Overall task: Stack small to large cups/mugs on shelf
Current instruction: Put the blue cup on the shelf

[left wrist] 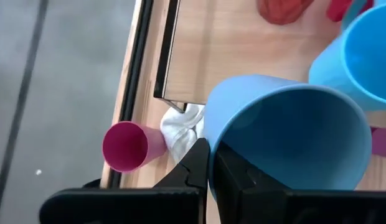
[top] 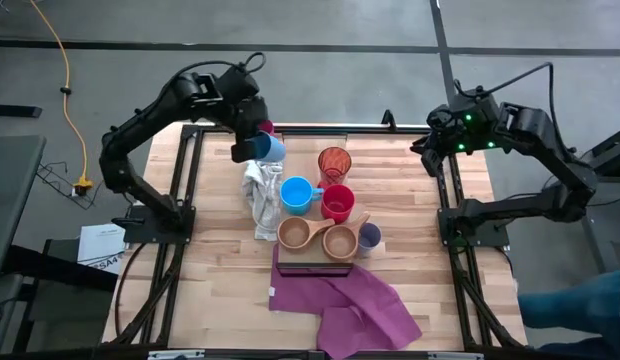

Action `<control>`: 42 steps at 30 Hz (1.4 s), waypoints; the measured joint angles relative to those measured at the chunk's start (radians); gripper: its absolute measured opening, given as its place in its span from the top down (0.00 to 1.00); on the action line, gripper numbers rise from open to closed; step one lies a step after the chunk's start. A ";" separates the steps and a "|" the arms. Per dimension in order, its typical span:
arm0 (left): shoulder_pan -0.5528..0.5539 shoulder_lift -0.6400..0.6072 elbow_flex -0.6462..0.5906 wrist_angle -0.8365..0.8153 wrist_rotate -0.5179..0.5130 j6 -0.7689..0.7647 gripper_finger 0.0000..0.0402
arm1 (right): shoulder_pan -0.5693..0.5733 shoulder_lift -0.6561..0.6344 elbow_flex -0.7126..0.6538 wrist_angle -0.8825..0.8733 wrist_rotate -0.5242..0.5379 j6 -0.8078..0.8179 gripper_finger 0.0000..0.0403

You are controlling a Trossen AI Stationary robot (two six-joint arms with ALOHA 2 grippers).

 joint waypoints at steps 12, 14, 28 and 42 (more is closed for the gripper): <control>-0.002 0.138 0.168 -0.019 0.087 0.030 1.00 | 0.000 0.003 0.000 0.000 -0.030 -0.033 0.83; -0.002 0.160 0.215 -0.040 0.095 0.038 1.00 | 0.000 0.003 0.000 0.000 -0.030 -0.035 0.83; -0.003 0.269 0.298 -0.157 0.144 0.108 1.00 | 0.000 0.003 0.000 0.000 -0.033 -0.026 0.83; -0.013 0.295 0.297 -0.107 0.201 0.115 1.00 | 0.000 0.003 0.000 0.013 -0.033 -0.027 0.83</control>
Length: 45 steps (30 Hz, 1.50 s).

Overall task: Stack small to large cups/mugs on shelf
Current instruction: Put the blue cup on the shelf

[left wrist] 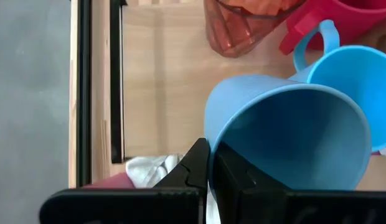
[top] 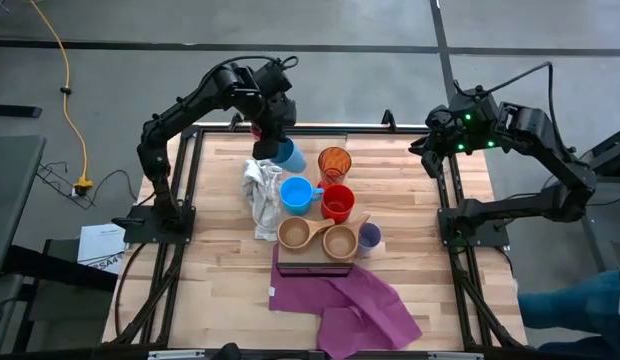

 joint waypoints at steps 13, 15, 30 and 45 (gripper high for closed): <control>-0.031 0.051 0.000 0.007 -0.013 0.023 1.00 | 0.000 0.000 0.000 0.002 0.002 0.002 0.83; -0.030 0.053 0.000 0.002 -0.020 0.024 1.00 | 0.000 0.000 0.000 0.002 0.004 0.002 0.83; -0.038 0.058 0.000 0.017 -0.017 0.054 1.00 | 0.000 0.000 0.000 0.017 0.003 0.000 0.83; -0.044 0.058 0.000 0.018 -0.016 0.071 1.00 | 0.000 0.000 0.000 0.017 -0.001 0.000 0.83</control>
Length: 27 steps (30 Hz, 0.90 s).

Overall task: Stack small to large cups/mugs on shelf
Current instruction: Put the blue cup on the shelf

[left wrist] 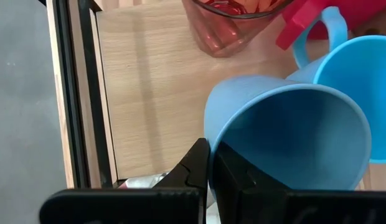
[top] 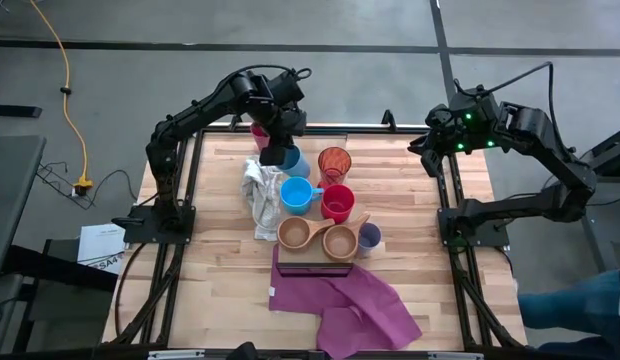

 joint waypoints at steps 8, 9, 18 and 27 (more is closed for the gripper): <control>-0.003 0.031 0.000 0.000 -0.019 0.005 1.00 | 0.000 0.000 0.000 0.006 0.000 0.000 0.83; -0.005 0.033 0.000 -0.001 -0.023 0.006 1.00 | 0.000 0.000 0.000 0.006 0.000 0.000 0.83; -0.005 0.032 0.000 -0.001 0.000 0.022 1.00 | 0.000 0.000 0.000 0.006 0.001 -0.006 0.83; -0.005 0.032 0.000 -0.002 0.015 0.023 0.98 | 0.000 0.000 0.000 0.006 0.002 -0.006 0.83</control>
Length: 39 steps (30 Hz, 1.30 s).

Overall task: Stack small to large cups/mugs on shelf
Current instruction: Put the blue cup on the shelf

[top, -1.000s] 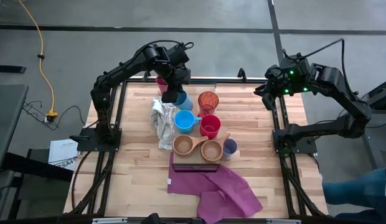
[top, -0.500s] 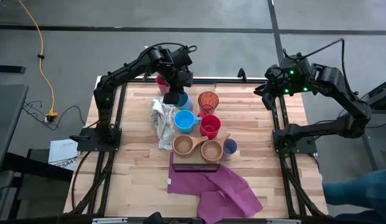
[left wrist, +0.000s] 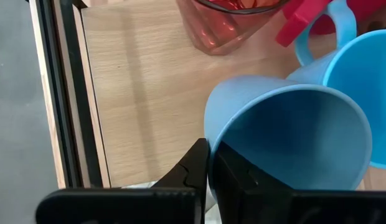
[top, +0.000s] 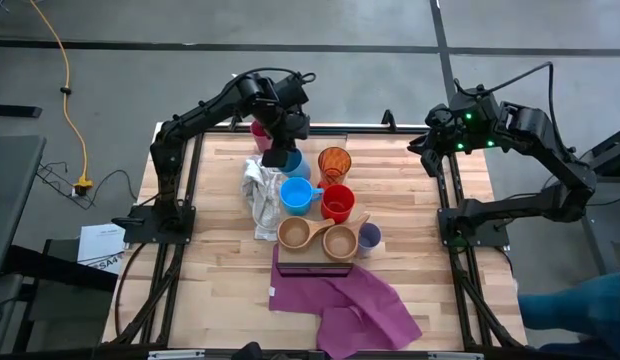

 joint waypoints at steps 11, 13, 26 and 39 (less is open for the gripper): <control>-0.003 0.029 0.000 -0.018 0.009 0.003 0.98 | 0.000 0.000 0.000 0.000 0.003 0.001 0.83; -0.005 0.029 0.000 -0.004 0.008 0.009 0.98 | 0.000 0.000 0.000 0.000 0.003 0.001 0.83; -0.008 0.028 0.000 0.007 0.016 0.026 0.98 | 0.000 0.000 0.000 0.000 0.003 -0.002 0.83; -0.006 0.028 0.000 0.010 0.020 0.028 0.98 | 0.000 0.000 0.000 0.000 0.002 -0.002 0.83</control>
